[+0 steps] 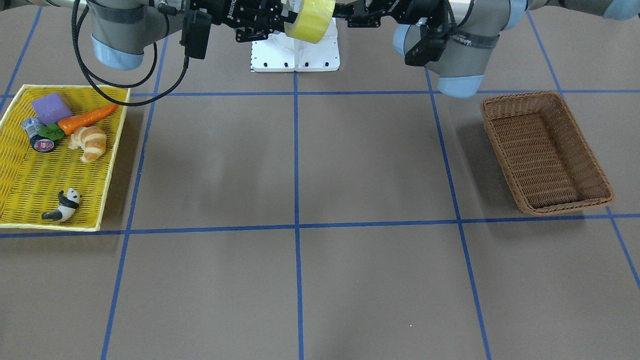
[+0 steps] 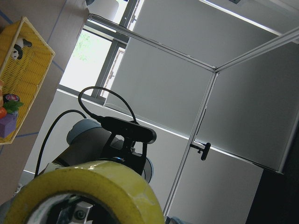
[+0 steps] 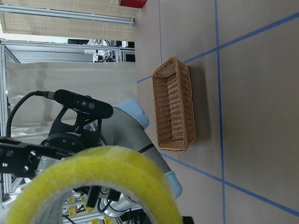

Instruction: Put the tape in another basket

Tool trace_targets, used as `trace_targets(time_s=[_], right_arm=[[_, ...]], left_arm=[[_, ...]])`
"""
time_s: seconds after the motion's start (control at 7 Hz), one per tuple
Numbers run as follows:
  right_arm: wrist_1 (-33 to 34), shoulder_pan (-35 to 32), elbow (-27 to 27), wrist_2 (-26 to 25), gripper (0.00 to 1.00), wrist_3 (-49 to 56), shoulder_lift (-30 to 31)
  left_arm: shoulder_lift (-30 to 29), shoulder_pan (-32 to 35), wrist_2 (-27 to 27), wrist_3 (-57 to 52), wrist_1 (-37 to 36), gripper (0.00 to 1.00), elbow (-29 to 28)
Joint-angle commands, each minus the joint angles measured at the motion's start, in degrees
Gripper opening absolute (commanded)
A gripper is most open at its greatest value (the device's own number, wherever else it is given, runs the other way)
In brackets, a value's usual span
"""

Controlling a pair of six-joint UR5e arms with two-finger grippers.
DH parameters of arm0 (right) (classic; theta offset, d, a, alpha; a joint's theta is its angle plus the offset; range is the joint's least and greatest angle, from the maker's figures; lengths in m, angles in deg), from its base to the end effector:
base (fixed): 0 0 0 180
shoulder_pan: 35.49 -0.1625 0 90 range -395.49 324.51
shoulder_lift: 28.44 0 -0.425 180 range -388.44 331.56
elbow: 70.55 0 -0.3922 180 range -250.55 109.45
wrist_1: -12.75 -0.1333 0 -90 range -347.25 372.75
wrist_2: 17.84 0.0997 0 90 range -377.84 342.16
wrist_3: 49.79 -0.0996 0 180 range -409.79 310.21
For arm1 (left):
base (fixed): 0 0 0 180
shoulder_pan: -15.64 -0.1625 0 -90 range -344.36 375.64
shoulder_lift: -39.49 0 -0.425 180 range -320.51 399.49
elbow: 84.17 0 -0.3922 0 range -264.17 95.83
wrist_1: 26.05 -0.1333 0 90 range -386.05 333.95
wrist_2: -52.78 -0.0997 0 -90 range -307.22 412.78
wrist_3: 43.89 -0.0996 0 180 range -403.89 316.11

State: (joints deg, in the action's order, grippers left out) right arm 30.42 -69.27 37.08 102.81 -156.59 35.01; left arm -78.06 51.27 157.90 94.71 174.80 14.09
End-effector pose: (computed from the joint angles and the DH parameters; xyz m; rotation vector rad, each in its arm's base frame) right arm -0.3725 -0.3485 0.1419 -0.0388 -1.9647 0.0320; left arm 0.3310 -0.3693 0.1747 -0.3851 2.4990 -0.2586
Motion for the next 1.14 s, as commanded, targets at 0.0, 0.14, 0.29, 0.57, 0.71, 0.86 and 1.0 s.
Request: trace_targets(time_s=[0.0, 0.14, 0.29, 0.57, 0.71, 0.86, 1.0], right_arm=[[0.00, 0.90, -0.31, 0.02, 0.00, 0.01, 0.01], [0.00, 1.43, -0.48, 0.02, 0.00, 0.01, 0.01], [0.00, 1.52, -0.49, -0.07, 0.00, 0.01, 0.01], [0.00, 1.52, -0.40, -0.07, 0.00, 0.01, 0.01], [0.00, 1.43, -0.40, -0.07, 0.00, 0.01, 0.01], [-0.09, 1.43, -0.31, -0.07, 0.00, 0.01, 0.01], [-0.09, 1.43, -0.14, -0.24, 0.00, 0.01, -0.16]], left_arm=[[-0.05, -0.30, -0.01, 0.00, -0.02, 0.95, 0.00], [-0.05, -0.22, -0.01, -0.17, -0.02, 0.94, -0.08], [0.04, -0.22, 0.08, -0.26, 0.07, 0.93, -0.17], [0.04, -0.30, 0.08, -0.35, 0.07, 0.92, -0.17], [0.04, -0.30, 0.08, -0.35, 0.16, 0.90, -0.17], [0.13, -0.30, 0.08, -0.35, 0.25, 0.90, -0.17], [0.22, -0.30, 0.08, -0.44, 0.33, 0.90, -0.26]])
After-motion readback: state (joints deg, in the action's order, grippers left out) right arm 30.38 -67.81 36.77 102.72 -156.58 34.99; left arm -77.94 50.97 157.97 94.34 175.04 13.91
